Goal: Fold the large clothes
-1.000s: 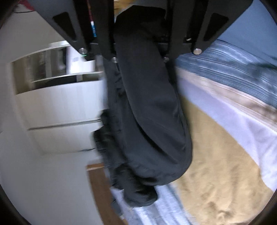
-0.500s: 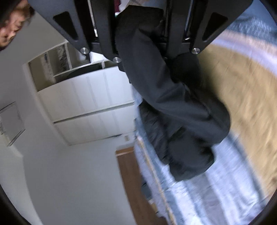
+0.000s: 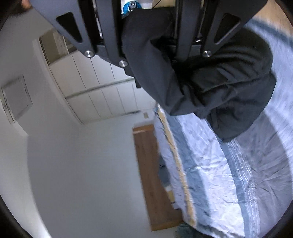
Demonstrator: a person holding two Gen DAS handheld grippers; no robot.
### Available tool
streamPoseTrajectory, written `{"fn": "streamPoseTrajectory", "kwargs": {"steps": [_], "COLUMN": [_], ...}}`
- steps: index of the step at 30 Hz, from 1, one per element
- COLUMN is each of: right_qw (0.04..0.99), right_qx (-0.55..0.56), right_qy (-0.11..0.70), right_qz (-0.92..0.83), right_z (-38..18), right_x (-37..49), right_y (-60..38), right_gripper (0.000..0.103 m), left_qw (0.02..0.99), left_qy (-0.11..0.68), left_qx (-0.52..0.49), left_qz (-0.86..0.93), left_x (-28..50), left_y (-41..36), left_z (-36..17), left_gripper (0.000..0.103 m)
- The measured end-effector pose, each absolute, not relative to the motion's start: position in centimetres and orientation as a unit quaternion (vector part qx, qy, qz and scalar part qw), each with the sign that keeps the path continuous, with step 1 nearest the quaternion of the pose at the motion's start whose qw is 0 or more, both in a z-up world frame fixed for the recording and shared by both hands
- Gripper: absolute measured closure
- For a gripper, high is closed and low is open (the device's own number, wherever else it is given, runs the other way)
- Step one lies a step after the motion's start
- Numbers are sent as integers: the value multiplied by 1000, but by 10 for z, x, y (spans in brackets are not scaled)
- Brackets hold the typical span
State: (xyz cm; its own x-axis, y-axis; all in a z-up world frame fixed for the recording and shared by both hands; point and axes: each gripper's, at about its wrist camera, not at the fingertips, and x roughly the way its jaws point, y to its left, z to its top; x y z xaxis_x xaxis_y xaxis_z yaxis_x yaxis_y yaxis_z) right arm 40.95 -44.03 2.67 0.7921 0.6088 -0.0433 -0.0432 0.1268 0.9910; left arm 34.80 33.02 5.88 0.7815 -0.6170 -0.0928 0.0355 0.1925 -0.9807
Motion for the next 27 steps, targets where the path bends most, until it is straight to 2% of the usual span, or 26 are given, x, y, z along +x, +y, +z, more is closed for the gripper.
{"fn": "streamPoseTrajectory", "kwargs": {"steps": [6, 11, 16, 22, 23, 24, 25, 27], "right_qw": [775, 806, 807, 795, 797, 799, 801, 808], "right_qx": [558, 484, 456, 455, 453, 450, 446, 438], "right_qy": [270, 334, 372, 397, 397, 396, 394, 387], "right_qz": [125, 59, 45, 47, 47, 52, 65, 70], "right_z": [-4, -48, -95, -109, -106, -102, -96, -83], "right_x": [507, 559, 589, 600, 599, 598, 596, 593], "right_y": [-424, -416, -410, -412, -412, -411, -412, -413], "right_gripper": [82, 82, 84, 81, 77, 65, 57, 39], "left_qw": [752, 776, 771, 757, 754, 749, 746, 745], "left_qy": [306, 370, 406, 428, 429, 425, 417, 395], "left_qx": [-567, -504, -482, -484, -488, -496, -507, -524], "left_qz": [-138, -86, -91, -96, -99, -107, -115, -122], "left_x": [477, 553, 591, 606, 605, 604, 599, 590], "left_y": [326, 310, 297, 296, 297, 300, 305, 316], "left_z": [22, -37, -93, -109, -107, -103, -96, -79], "left_gripper": [91, 91, 89, 88, 87, 81, 71, 62]}}
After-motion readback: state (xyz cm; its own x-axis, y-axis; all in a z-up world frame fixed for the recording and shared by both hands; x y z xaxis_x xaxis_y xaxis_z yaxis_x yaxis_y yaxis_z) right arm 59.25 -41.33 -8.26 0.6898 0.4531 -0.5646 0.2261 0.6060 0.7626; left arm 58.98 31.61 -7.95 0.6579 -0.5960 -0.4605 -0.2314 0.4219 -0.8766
